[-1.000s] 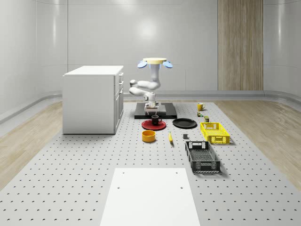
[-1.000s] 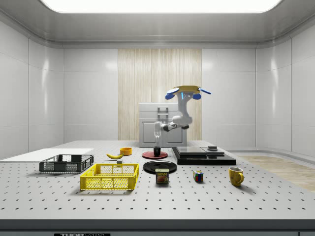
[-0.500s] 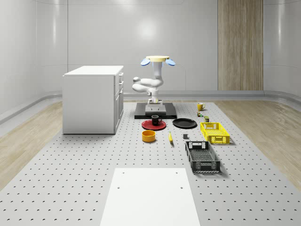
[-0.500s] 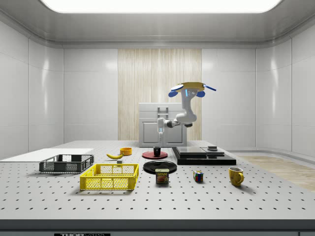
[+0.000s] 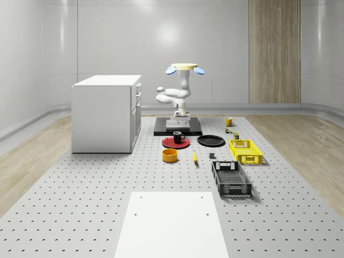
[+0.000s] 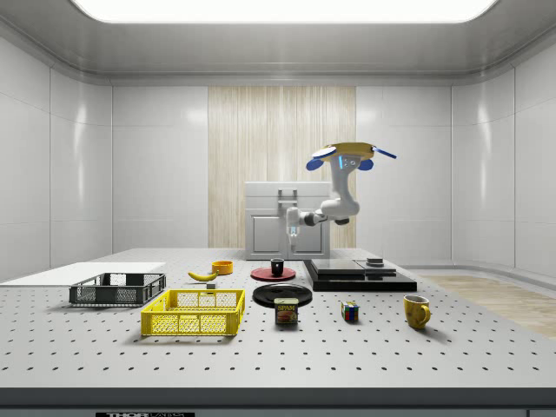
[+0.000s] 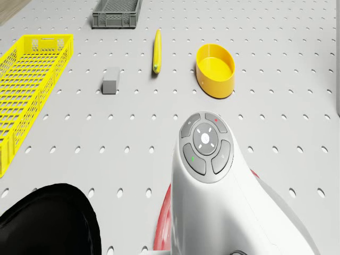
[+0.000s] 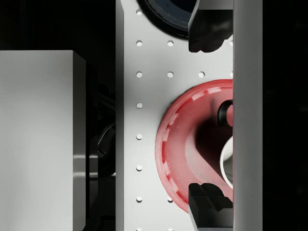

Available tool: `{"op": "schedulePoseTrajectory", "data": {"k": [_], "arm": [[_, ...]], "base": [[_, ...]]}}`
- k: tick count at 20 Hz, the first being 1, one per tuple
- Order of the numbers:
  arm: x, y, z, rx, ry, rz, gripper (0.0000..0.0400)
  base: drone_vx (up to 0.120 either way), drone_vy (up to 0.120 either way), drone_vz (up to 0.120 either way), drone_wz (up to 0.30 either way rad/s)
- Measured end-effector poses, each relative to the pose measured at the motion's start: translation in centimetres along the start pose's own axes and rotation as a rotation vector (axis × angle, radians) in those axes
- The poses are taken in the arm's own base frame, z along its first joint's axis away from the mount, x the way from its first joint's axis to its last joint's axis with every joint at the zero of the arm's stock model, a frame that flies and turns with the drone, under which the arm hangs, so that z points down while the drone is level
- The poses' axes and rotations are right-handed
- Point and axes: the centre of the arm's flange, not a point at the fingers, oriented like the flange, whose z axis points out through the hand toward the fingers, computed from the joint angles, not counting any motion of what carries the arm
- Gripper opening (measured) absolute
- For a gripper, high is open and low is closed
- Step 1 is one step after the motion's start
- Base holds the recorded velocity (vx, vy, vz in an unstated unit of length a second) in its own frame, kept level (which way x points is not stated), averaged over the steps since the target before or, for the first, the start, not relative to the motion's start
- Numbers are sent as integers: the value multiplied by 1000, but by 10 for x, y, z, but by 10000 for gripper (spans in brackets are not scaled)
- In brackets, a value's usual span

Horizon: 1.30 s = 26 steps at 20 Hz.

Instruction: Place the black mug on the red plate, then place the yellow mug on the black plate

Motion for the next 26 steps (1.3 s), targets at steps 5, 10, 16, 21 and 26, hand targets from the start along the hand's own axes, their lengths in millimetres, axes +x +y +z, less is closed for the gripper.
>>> {"op": "schedulePoseTrajectory", "data": {"k": [5,10,16,21,26], "arm": [[0,0,0,0,0,0,400],[0,0,0,0,0,0,400],[0,0,0,0,0,0,400],[0,0,0,0,0,0,400],[0,0,0,0,0,0,400]], "base": [[-120,120,0,0],[-120,120,0,0],[-120,120,0,0],[-120,120,0,0],[-120,120,0,0]]}}
